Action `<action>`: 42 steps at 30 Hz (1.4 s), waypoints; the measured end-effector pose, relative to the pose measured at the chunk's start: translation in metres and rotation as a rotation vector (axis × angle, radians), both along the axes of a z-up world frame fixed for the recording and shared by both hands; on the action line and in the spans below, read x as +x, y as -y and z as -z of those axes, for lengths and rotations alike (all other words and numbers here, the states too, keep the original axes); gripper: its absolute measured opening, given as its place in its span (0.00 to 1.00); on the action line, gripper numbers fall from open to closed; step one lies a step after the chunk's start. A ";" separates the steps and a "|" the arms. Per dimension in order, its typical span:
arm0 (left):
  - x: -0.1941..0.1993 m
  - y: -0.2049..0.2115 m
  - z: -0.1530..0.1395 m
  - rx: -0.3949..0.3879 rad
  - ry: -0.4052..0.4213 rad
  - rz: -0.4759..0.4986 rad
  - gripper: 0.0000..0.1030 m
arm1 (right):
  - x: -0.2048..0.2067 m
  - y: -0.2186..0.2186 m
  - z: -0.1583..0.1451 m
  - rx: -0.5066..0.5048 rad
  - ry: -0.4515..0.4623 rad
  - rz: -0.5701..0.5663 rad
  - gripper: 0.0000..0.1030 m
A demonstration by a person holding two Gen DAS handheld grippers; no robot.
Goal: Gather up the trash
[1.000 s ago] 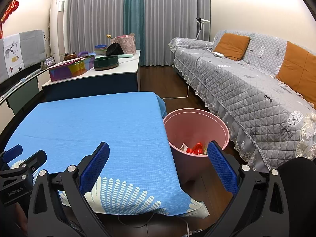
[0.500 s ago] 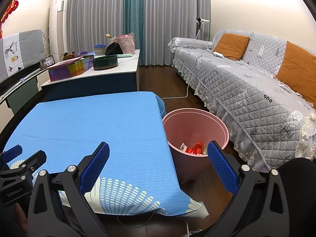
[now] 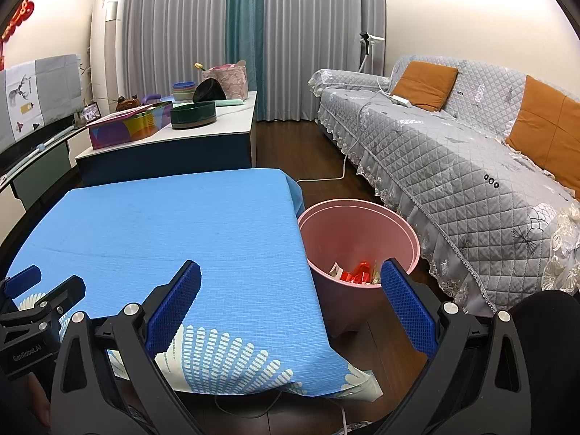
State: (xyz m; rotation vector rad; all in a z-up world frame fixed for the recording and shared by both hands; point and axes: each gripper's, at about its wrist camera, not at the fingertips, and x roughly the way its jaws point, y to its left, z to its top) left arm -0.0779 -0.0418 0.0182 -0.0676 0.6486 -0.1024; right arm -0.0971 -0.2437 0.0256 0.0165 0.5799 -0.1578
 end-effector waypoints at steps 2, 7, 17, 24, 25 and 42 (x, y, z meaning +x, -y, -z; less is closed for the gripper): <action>0.000 0.000 0.000 0.000 0.001 0.001 0.92 | 0.000 0.000 0.000 -0.002 0.002 -0.001 0.95; 0.000 0.001 0.000 0.000 0.000 0.000 0.92 | 0.000 0.000 0.000 -0.002 0.002 -0.001 0.95; 0.000 0.000 0.000 0.000 0.002 0.002 0.92 | 0.000 0.000 0.000 -0.002 0.001 -0.001 0.95; 0.000 -0.002 -0.002 0.000 0.002 0.000 0.92 | 0.000 0.000 0.000 -0.001 0.000 -0.001 0.95; 0.000 -0.001 -0.002 0.001 0.004 -0.001 0.92 | -0.001 0.000 0.000 -0.001 0.000 -0.001 0.95; 0.001 -0.004 -0.001 -0.007 -0.010 -0.003 0.92 | -0.001 0.001 0.000 -0.002 0.000 -0.001 0.95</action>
